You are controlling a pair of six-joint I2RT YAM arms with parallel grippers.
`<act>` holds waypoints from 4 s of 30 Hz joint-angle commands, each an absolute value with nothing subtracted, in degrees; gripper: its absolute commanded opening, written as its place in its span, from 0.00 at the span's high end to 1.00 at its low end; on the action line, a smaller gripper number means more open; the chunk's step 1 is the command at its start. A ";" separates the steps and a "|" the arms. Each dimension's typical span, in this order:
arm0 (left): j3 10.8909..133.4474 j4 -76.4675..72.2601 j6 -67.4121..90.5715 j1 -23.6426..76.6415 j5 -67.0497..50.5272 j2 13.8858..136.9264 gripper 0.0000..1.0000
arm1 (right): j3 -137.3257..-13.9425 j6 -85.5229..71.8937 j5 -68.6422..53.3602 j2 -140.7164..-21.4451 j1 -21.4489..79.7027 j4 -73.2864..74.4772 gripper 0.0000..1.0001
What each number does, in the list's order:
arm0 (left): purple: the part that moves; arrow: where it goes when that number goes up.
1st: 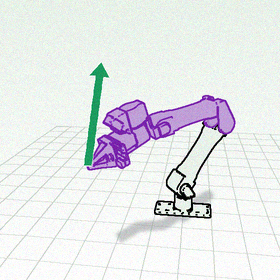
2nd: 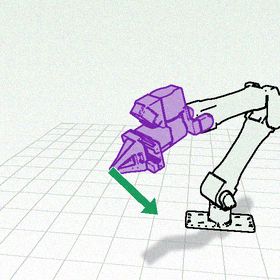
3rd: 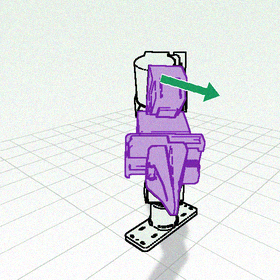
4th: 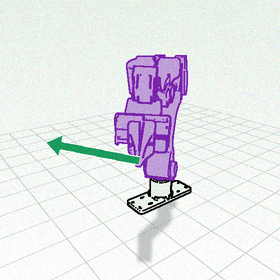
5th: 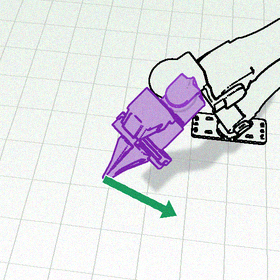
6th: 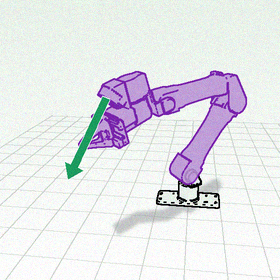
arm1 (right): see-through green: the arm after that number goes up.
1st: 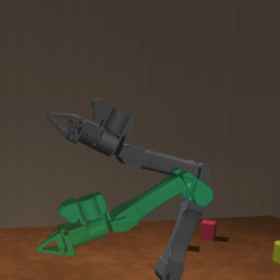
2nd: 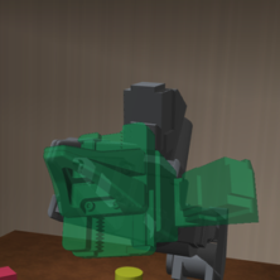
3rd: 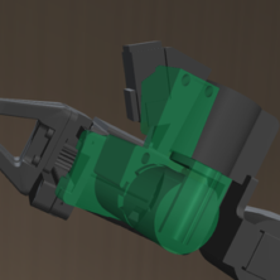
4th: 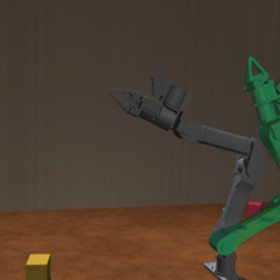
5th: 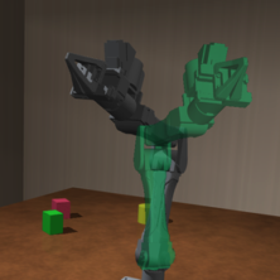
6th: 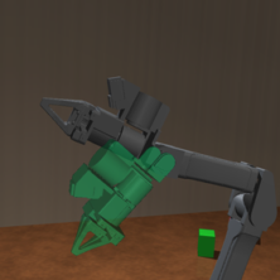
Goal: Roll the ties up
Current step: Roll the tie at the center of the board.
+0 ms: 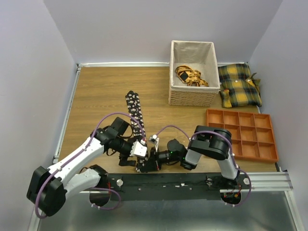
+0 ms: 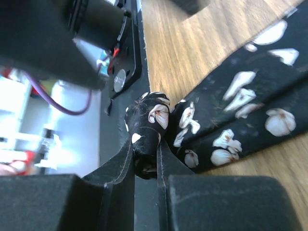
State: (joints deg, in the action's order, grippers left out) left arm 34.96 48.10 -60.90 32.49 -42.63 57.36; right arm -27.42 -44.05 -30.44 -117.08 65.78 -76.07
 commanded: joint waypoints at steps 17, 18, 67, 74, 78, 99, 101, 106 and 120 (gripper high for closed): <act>34.71 37.53 -34.47 54.84 -23.12 63.01 0.06 | -28.12 -62.75 -29.18 -120.14 61.26 -67.85 0.91; 35.15 37.70 -33.93 55.37 -22.94 63.97 0.07 | -27.95 -63.28 -28.83 -120.23 61.09 -67.94 0.91; 35.51 30.41 -31.64 59.77 -16.79 71.63 0.84 | -31.99 -53.35 -24.70 -101.96 58.36 -30.43 0.38; 36.04 31.03 -32.17 59.50 -17.40 72.86 0.87 | -29.53 -51.95 -25.75 -100.11 58.27 -32.43 0.38; 36.82 29.80 -30.59 59.24 -16.35 74.44 0.87 | -32.08 -51.41 -27.15 -101.16 58.36 -32.60 0.38; 32.17 20.92 -31.20 59.15 -15.91 72.69 0.99 | -19.34 -65.05 -25.40 -113.66 58.27 -67.26 0.41; 31.99 20.92 -31.38 59.15 -15.82 72.60 0.99 | -19.07 -63.38 -25.40 -111.46 58.36 -61.63 0.41; 31.99 21.45 -31.90 59.15 -16.43 72.51 0.99 | -18.02 -58.54 -24.70 -103.28 58.36 -53.19 0.40; 33.05 24.87 -34.01 58.10 -18.54 73.21 0.99 | -13.20 -55.29 -22.68 -96.60 58.27 -56.06 0.39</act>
State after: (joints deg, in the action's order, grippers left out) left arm 33.28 23.18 -32.75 58.87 -18.31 72.23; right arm -18.79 -57.45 -23.38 -97.80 57.34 -55.00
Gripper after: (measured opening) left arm 0.366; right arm 0.610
